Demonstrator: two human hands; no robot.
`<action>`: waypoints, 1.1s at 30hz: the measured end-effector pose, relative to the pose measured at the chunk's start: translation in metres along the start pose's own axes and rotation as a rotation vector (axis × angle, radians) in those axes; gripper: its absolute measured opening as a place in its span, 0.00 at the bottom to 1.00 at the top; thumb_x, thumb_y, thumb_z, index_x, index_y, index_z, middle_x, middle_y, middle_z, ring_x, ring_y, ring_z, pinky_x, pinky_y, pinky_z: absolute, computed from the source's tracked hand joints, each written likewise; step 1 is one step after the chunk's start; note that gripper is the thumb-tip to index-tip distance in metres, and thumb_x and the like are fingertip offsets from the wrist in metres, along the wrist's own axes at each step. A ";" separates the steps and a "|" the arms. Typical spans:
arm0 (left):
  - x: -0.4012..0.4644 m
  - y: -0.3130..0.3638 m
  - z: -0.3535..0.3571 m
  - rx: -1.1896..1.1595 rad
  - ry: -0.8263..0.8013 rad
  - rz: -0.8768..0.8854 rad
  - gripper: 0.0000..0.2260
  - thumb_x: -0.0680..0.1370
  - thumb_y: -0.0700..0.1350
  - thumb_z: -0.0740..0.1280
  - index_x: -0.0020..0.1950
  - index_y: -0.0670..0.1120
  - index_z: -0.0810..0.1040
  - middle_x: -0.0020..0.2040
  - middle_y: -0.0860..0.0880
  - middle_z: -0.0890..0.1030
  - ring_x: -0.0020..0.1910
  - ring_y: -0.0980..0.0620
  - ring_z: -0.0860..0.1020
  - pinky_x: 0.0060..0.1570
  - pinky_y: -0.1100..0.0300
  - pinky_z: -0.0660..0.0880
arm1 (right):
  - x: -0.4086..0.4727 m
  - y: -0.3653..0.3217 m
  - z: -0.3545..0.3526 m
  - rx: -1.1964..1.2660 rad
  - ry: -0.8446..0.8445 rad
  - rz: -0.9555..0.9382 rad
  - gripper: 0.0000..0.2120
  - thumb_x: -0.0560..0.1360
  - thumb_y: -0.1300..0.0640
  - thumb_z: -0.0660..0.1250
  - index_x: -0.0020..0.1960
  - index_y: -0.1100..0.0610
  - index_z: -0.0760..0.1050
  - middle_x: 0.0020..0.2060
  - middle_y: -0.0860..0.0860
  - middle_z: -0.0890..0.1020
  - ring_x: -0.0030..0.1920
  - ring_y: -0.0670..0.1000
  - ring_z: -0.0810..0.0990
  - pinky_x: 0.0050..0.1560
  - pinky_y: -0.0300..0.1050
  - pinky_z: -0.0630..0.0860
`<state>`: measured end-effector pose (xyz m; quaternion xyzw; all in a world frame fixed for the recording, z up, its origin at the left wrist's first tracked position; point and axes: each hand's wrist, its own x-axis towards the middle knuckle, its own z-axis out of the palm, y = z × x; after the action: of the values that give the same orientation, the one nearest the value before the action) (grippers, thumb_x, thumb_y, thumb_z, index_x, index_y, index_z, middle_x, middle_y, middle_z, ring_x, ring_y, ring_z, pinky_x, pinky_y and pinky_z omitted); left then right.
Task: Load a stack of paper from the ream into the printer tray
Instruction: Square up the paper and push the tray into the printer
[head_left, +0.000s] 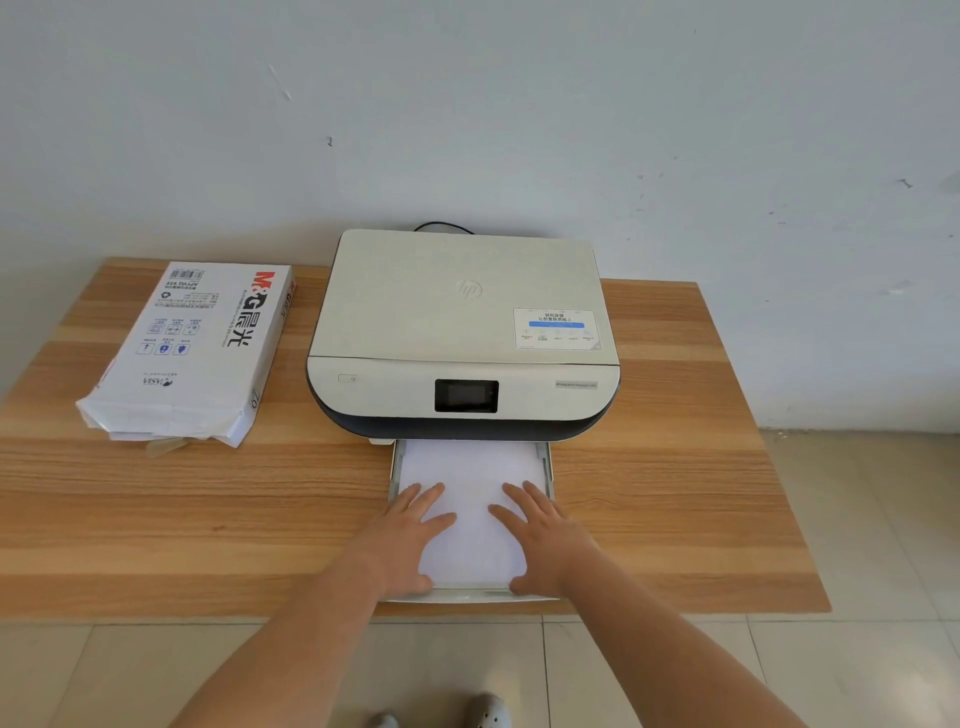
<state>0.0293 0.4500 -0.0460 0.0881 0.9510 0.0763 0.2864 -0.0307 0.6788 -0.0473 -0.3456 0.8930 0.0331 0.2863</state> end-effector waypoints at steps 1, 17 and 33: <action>0.001 0.001 0.000 0.021 -0.011 0.003 0.38 0.73 0.54 0.68 0.77 0.60 0.48 0.78 0.55 0.36 0.77 0.49 0.38 0.74 0.51 0.54 | 0.001 0.002 0.002 -0.008 -0.004 0.003 0.46 0.72 0.42 0.67 0.78 0.46 0.41 0.78 0.50 0.38 0.77 0.55 0.35 0.75 0.55 0.45; 0.002 0.009 -0.004 0.091 -0.085 0.024 0.37 0.75 0.52 0.66 0.77 0.59 0.47 0.78 0.53 0.36 0.77 0.47 0.38 0.73 0.49 0.57 | 0.000 0.005 0.007 -0.055 -0.024 -0.012 0.46 0.73 0.41 0.66 0.78 0.51 0.40 0.78 0.51 0.37 0.77 0.55 0.37 0.75 0.55 0.51; -0.001 0.007 -0.002 0.062 -0.086 0.008 0.37 0.74 0.53 0.66 0.77 0.59 0.47 0.78 0.53 0.36 0.77 0.47 0.38 0.73 0.49 0.56 | 0.000 -0.004 0.003 0.009 -0.020 0.023 0.45 0.73 0.41 0.65 0.79 0.50 0.42 0.78 0.49 0.38 0.77 0.54 0.38 0.74 0.55 0.55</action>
<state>0.0298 0.4565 -0.0423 0.1038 0.9394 0.0439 0.3237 -0.0269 0.6770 -0.0493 -0.3339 0.8941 0.0359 0.2964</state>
